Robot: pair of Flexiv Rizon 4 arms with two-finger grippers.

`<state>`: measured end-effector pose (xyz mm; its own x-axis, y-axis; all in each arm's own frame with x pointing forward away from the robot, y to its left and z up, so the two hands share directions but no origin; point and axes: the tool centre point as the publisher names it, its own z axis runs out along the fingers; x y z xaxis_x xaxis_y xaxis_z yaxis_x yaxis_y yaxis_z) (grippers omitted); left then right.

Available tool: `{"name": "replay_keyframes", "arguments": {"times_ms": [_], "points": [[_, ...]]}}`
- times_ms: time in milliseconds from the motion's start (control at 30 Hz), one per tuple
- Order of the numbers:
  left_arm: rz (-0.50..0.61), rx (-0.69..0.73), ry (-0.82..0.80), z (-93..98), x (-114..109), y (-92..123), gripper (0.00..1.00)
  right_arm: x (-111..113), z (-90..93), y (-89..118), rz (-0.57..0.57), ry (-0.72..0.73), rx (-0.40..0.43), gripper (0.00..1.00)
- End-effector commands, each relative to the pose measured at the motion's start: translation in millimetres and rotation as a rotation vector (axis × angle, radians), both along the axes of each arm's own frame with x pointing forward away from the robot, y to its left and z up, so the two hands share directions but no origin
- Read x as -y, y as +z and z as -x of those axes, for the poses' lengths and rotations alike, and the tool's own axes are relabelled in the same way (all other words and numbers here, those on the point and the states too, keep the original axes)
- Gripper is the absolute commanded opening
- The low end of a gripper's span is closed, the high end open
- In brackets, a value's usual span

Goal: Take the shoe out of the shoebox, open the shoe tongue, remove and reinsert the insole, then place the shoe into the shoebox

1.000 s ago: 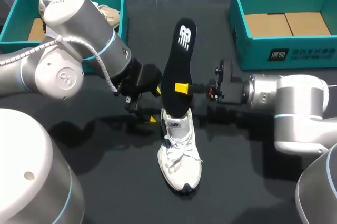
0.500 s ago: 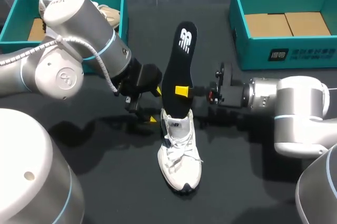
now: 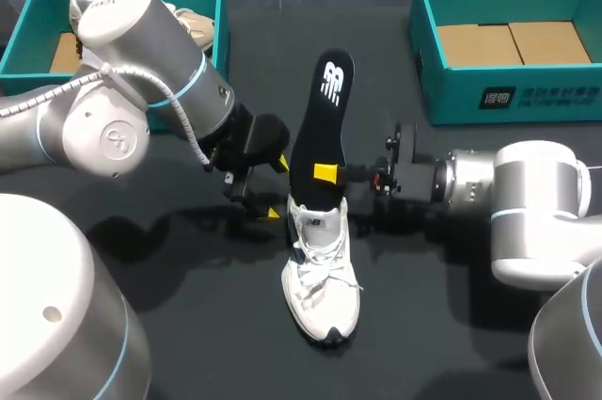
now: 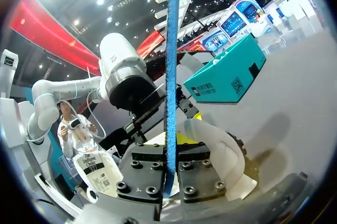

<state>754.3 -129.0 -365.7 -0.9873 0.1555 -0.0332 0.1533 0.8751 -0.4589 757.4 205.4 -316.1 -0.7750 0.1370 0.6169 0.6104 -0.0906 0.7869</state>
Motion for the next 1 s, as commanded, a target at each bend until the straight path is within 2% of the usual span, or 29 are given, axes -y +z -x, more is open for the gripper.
{"name": "replay_keyframes", "arguments": {"times_ms": [33, 500, 833, 1000], "points": [[-0.001, 0.0, -0.001, -0.1, 1, -1, 1.0, -1, 6.7, -6, -0.004, -0.006, -0.01, 0.0], [-0.001, 0.0, -0.001, -0.1, 1, -1, 1.0, -1, 28.1, -28, -0.007, -0.004, -0.09, 0.0], [-0.001, 0.0, -0.001, -0.1, 1, -1, 1.0, -2, 41.8, -37, 0.009, 0.014, -0.154, 0.0], [-0.001, 0.0, -0.001, -0.1, 1, -1, 1.0, -3, 43.0, -36, 0.012, 0.021, -0.152, 0.0]]}}
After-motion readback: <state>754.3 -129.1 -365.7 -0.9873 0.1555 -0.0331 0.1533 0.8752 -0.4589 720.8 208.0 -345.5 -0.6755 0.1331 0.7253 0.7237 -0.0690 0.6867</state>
